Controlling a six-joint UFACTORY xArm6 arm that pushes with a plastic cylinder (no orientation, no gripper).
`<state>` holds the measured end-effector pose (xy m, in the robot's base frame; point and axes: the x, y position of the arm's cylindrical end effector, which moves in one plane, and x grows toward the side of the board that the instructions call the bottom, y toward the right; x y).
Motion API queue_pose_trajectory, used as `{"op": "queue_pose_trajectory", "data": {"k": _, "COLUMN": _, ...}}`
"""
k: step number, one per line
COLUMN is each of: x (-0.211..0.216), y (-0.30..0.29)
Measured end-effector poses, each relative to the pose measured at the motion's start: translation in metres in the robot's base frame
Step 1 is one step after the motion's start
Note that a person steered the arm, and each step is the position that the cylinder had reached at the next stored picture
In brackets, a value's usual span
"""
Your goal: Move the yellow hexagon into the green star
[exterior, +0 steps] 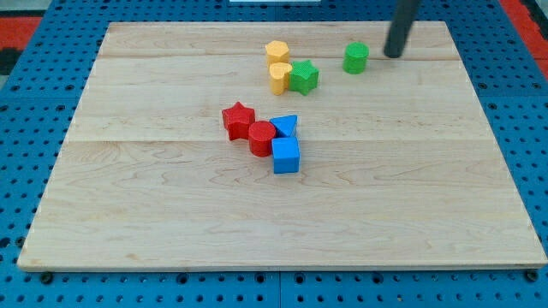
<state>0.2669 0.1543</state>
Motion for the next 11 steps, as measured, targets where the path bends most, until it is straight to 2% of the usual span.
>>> {"op": "queue_pose_trajectory", "data": {"k": 2, "x": -0.004, "y": -0.129}}
{"op": "queue_pose_trajectory", "data": {"k": 3, "x": -0.042, "y": -0.133}}
{"op": "queue_pose_trajectory", "data": {"k": 4, "x": -0.046, "y": -0.193}}
{"op": "queue_pose_trajectory", "data": {"k": 6, "x": -0.014, "y": -0.132}}
{"op": "queue_pose_trajectory", "data": {"k": 8, "x": -0.058, "y": -0.164}}
{"op": "queue_pose_trajectory", "data": {"k": 10, "x": -0.019, "y": -0.139}}
{"op": "queue_pose_trajectory", "data": {"k": 11, "x": -0.011, "y": -0.176}}
